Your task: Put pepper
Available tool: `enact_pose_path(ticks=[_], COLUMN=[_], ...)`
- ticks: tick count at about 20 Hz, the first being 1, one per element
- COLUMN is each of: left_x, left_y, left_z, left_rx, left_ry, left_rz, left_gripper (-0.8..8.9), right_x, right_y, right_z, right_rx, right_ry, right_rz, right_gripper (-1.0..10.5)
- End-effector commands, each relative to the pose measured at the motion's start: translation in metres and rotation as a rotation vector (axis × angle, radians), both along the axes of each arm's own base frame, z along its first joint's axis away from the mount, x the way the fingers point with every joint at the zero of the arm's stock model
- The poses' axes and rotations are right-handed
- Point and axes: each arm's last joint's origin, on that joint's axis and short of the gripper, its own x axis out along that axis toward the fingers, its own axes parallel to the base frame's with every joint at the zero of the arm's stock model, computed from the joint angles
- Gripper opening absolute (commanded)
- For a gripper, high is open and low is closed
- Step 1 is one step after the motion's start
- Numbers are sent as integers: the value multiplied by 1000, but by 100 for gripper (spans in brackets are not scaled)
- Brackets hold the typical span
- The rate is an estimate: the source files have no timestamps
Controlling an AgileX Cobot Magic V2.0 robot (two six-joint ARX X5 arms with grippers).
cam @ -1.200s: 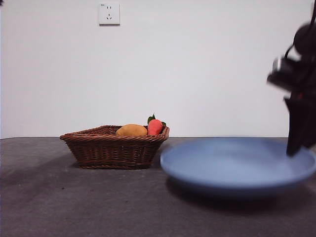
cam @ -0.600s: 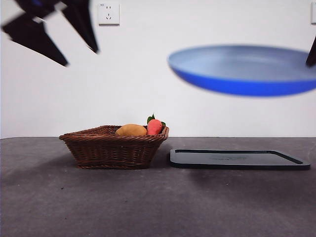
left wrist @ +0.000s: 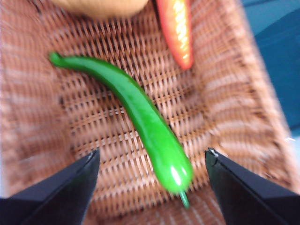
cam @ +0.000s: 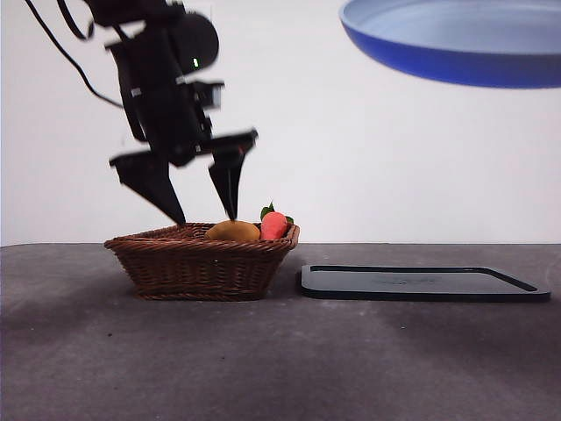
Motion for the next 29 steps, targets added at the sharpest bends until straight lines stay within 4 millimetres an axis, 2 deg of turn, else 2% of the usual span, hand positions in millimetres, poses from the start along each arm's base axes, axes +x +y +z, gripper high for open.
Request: enact_pose_path(ticks=[1,6,10,16,20,27,29], left_x=[8,13,15,17,16,14,13], left_y=[-11,-23,-24,-23,-26,-29,-29], left_z=[-12,-30,-46,-48,-48,-48,-48], left_rx=[-7,7,47,84,63,40,35], left_ry=[-5,-14,18,-1,5,22,34], left_rz=[1,7,18,41,26,14,31], left_gripper=[387,387,387,386,242,226,165], right_x=[0,0,0,0,1,1,1], right_y=[0,0,0,0,1,1,1], right_z=[5,5,5,5,6,6,6], right_rx=[13,16,16,13,14,9,9], right_ry=[-12,-7,-7,-9,-18,-20,-20], right_rz=[-7,-1,-1,1,1,5,6], right_gripper=[3,3,3,3,3,3,3])
